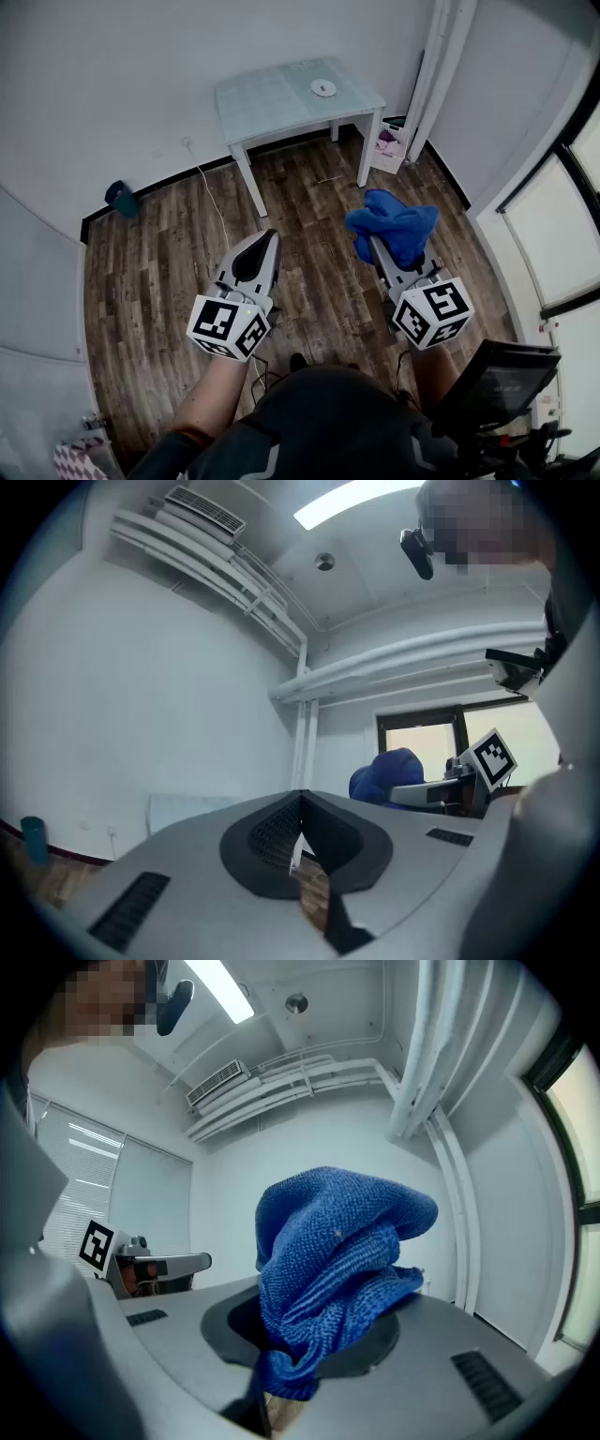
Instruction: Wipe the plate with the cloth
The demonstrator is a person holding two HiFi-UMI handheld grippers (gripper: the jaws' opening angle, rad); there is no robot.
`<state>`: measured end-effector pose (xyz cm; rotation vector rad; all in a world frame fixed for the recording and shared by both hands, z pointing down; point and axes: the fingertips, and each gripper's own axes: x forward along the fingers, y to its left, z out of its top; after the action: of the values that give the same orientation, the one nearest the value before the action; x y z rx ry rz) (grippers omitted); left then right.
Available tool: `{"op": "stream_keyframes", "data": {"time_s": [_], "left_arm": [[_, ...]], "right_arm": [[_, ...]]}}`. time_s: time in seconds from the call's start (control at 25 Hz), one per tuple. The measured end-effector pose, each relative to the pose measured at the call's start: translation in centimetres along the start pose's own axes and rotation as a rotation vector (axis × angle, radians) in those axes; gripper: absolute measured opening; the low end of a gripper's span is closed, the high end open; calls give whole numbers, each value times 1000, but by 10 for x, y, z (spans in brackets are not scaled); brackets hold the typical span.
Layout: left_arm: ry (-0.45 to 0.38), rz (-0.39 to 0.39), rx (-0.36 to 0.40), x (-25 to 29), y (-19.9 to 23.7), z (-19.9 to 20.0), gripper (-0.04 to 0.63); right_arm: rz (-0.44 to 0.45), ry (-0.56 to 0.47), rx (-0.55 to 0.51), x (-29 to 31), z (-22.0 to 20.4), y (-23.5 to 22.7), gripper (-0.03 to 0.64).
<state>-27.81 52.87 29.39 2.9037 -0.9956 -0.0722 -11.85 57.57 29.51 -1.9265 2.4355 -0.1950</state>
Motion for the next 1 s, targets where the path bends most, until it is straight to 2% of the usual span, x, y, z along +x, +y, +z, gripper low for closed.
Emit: {"op": "stream_keyframes", "data": {"time_s": [0.4, 0.68, 1.0], "left_arm": [[21, -1, 43, -9, 29, -3, 9], [20, -40, 45, -8, 51, -2, 9], [13, -59, 55, 34, 57, -6, 9]], "right_arm": [[-2, -2, -12, 27, -2, 25, 100], [-18, 1, -7, 49, -7, 40, 100], [-18, 6, 2, 76, -9, 9, 100]]}}
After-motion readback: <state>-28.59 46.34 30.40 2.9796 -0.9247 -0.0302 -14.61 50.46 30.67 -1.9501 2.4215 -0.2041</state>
